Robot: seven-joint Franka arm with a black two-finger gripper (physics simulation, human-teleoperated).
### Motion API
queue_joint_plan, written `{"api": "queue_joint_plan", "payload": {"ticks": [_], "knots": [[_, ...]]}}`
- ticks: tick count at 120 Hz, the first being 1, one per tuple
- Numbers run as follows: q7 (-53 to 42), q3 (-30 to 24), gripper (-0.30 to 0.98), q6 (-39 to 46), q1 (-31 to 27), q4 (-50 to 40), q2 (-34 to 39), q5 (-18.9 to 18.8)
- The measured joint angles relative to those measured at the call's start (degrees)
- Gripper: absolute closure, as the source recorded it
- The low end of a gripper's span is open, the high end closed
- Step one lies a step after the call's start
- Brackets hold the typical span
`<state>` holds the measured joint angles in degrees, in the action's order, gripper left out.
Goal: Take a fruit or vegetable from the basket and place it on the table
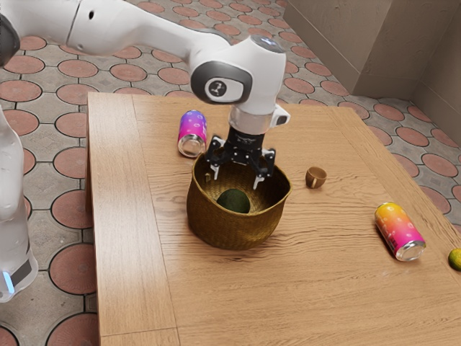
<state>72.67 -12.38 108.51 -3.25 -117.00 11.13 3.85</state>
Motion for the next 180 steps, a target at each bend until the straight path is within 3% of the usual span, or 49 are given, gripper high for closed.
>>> {"api": "queue_joint_plan", "payload": {"ticks": [137, 180], "knots": [[0.18, -0.82, 0.00, 5.39, -0.34, -2.81, -6.36, -0.25], [-0.15, -0.93, 0.29, 6.45, -0.82, -2.70, -7.32, -0.25]]}}
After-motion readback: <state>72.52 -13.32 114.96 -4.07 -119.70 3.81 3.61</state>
